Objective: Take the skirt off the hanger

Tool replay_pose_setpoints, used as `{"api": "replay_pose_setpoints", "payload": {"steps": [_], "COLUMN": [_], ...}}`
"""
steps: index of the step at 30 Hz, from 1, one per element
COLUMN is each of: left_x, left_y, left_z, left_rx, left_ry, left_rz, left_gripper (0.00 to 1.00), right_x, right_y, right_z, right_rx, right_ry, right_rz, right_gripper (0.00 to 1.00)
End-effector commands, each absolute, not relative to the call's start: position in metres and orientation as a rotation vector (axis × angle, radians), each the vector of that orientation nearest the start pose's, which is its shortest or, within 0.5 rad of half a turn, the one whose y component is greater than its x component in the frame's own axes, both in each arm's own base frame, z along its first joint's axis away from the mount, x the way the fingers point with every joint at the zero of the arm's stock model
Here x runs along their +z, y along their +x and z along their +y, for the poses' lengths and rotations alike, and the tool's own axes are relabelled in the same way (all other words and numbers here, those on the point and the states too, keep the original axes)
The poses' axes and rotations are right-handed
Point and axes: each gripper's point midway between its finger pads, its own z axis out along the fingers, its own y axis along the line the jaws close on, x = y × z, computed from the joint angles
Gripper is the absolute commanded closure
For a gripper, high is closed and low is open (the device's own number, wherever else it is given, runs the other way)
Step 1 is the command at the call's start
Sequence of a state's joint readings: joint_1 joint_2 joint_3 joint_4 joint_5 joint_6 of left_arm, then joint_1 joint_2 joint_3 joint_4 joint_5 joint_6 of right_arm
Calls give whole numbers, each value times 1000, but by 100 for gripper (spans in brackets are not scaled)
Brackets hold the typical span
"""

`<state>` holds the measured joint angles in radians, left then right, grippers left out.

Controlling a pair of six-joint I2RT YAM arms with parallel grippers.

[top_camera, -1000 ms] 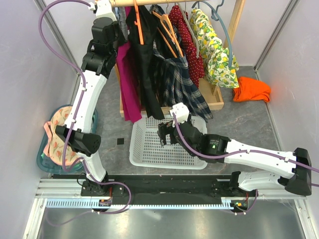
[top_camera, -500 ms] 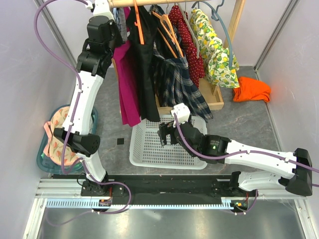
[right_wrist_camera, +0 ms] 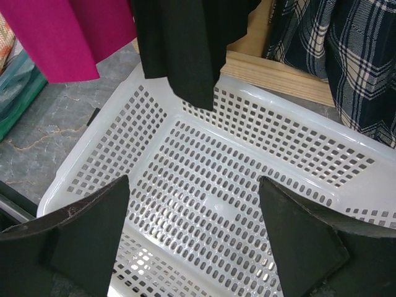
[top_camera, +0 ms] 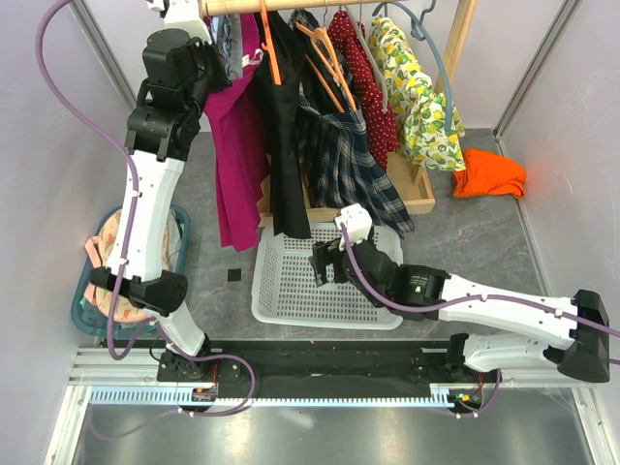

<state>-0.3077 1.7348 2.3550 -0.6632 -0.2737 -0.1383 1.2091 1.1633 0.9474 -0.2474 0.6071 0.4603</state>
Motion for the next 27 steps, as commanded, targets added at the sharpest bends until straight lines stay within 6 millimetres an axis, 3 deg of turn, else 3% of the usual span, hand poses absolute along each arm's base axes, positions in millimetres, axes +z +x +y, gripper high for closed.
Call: {"api": "replay_pose_setpoints", "payload": {"steps": [1, 5, 7, 8, 10, 11, 12, 13, 15, 16, 18, 23, 27], "left_x": [612, 578, 547, 550, 527, 529, 518, 505, 503, 490, 484, 461, 455], "left_y": [383, 339, 324, 301, 279, 256, 245, 239, 207, 198, 177, 150, 140], "left_z": [-78, -72, -73, -68, -68, -62, -62, -64, -65, -66, -70, -88, -105], "left_rx": [-158, -129, -105, -106, -95, -96, -94, -100, -133, -149, -199, -342, -452], "left_ry": [-52, 50, 144, 163, 254, 270, 315, 350, 412, 436, 483, 572, 637], "left_rz": [1331, 1432, 1513, 1498, 1557, 1538, 1563, 1592, 1557, 1592, 1586, 1640, 1645], "left_gripper": [98, 98, 98, 98, 98, 98, 98, 98, 98, 98, 98, 98, 98], "right_x": [248, 263, 274, 278, 292, 297, 303, 316, 332, 349, 372, 454, 490], "right_y": [206, 208, 209, 209, 210, 210, 208, 208, 208, 210, 212, 213, 210], "right_z": [297, 299, 302, 304, 308, 309, 311, 313, 313, 312, 314, 317, 332], "right_rx": [521, 530, 544, 552, 577, 586, 604, 627, 651, 670, 707, 856, 950], "right_ry": [-300, -292, -287, -287, -288, -286, -294, -282, -270, -242, -211, -103, -91], "right_rz": [1896, 1870, 1855, 1849, 1831, 1822, 1816, 1796, 1767, 1737, 1692, 1520, 1445], "right_gripper": [9, 9, 8, 7, 7, 7, 6, 7, 6, 6, 5, 4, 3]}}
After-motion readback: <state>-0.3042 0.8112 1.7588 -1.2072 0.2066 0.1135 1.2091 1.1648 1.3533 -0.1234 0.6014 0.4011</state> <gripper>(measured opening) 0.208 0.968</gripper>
